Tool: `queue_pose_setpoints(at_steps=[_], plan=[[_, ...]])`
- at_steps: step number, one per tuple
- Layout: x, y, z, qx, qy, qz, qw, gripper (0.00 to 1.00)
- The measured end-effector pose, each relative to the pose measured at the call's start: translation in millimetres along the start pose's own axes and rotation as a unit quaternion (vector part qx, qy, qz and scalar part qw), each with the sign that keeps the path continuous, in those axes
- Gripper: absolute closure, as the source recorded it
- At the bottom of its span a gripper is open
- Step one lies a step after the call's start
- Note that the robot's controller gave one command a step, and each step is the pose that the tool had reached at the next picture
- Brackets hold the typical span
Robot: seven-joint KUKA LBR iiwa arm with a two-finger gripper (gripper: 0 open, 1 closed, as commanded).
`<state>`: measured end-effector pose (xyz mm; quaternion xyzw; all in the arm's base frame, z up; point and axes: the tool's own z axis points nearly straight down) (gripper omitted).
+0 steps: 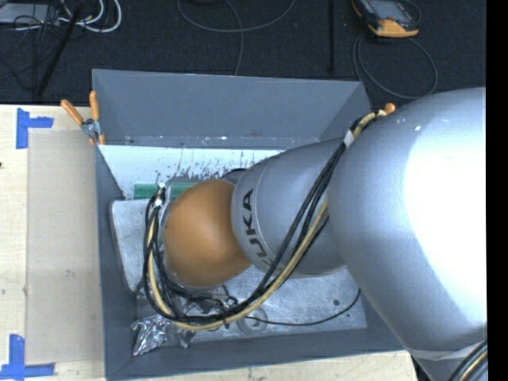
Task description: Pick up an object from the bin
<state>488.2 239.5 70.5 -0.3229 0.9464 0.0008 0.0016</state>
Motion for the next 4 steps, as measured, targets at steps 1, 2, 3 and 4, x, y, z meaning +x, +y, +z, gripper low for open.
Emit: queue_pose_setpoints(at_steps=[1,2,3,4], plan=[[0.4,-1,-1,0.000,0.0013,0.002,1.0000,1.00],[-12.7,-7,-26,0.000,0.0008,0.005,1.0000,1.00],[-27.2,-26,-44,0.000,0.0011,-0.134,0.9910,1.00],[-25.1,-34,-161,0.002,-0.0024,-0.112,0.9937,1.00]])
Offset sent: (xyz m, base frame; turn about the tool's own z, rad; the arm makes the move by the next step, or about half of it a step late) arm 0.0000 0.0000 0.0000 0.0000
